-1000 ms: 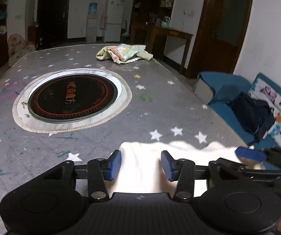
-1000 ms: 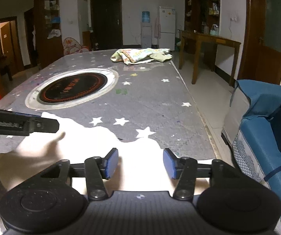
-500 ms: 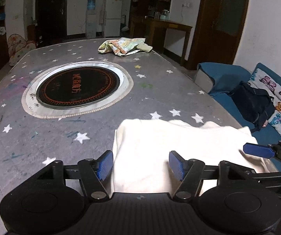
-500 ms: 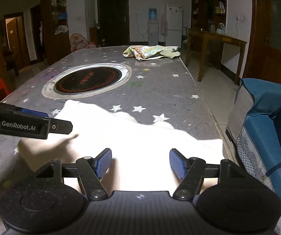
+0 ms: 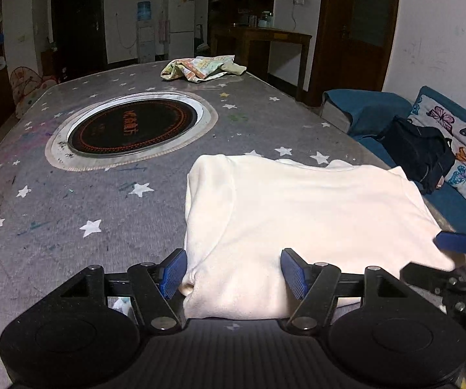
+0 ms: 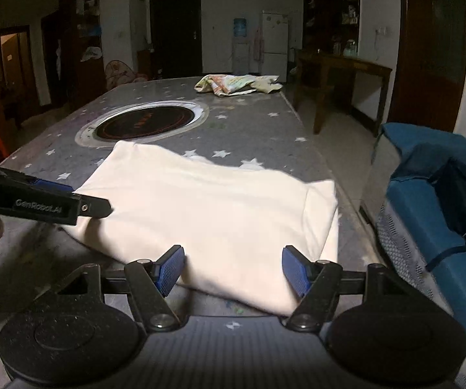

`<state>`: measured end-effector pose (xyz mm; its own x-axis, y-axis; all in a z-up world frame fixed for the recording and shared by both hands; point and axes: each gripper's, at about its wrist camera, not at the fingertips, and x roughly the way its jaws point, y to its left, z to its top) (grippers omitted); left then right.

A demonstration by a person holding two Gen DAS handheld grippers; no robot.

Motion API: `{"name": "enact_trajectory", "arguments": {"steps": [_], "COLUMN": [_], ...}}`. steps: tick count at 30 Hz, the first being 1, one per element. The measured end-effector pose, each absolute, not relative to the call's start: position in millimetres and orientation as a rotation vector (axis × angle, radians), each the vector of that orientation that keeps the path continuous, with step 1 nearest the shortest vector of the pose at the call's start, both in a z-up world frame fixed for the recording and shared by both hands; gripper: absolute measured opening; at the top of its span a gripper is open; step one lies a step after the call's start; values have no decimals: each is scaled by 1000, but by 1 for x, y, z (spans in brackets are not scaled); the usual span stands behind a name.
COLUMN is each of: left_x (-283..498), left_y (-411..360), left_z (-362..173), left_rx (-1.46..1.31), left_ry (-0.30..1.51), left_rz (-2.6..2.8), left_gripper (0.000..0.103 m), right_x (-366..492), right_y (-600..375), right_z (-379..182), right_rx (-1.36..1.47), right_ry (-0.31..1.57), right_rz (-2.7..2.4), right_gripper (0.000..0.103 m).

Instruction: Fold clothes

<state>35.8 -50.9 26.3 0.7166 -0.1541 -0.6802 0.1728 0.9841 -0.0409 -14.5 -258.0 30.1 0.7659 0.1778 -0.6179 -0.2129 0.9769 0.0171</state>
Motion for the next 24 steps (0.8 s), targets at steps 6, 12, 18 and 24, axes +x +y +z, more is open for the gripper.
{"name": "enact_trajectory", "arguments": {"steps": [6,12,18,24], "left_x": [37,49,68,64], "left_y": [-50,-44,-45,-47], "left_z": [21,16,15,20], "left_rx": [17,-38,-32,-20], "left_ry": [755,766,771,773], "left_rz": [-179,-186,-160,-153], "left_gripper": [71,73,77,77], "right_x": [-9,7,20,16], "right_y": [-258,-260,-257,-258], "right_z": [17,15,14,21], "right_rx": [-96,-121,-122,-101], "right_ry": [682,675,674,679], "right_rz": [219,228,227,227], "right_gripper": [68,68,70,71]}}
